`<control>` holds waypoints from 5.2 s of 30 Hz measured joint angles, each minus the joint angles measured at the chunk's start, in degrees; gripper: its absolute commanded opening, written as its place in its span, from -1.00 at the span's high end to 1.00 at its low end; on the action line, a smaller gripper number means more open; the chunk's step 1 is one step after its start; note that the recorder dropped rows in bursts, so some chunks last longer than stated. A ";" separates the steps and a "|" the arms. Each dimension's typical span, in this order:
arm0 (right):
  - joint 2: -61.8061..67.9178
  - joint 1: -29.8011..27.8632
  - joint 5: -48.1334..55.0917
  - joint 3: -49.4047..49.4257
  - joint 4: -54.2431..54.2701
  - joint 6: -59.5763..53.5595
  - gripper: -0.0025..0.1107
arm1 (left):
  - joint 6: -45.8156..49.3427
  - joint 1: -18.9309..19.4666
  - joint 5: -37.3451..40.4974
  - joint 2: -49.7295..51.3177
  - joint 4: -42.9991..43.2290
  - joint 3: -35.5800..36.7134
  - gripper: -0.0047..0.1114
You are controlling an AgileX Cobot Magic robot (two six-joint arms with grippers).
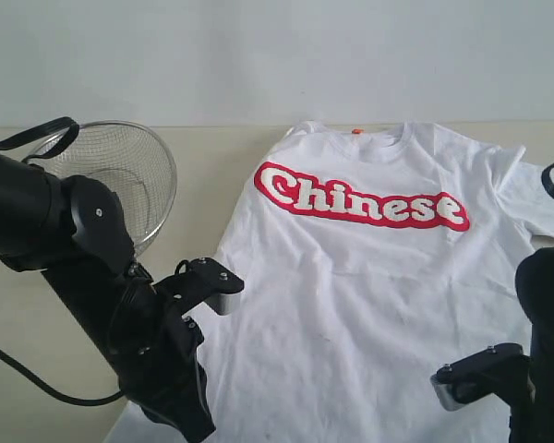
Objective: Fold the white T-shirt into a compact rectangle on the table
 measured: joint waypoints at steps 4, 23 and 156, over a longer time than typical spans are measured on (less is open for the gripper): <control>1.25 0.00 -0.26 0.00 -0.23 0.43 0.96 | 0.00 0.00 0.00 0.00 0.00 0.00 0.84; 4.91 0.00 3.36 -0.19 -6.91 3.88 0.96 | 0.00 0.00 0.00 0.00 0.60 0.00 0.84; -9.97 10.84 -34.66 -7.15 -0.09 7.40 0.06 | -8.38 12.64 -3.29 1.04 -3.70 -29.78 0.16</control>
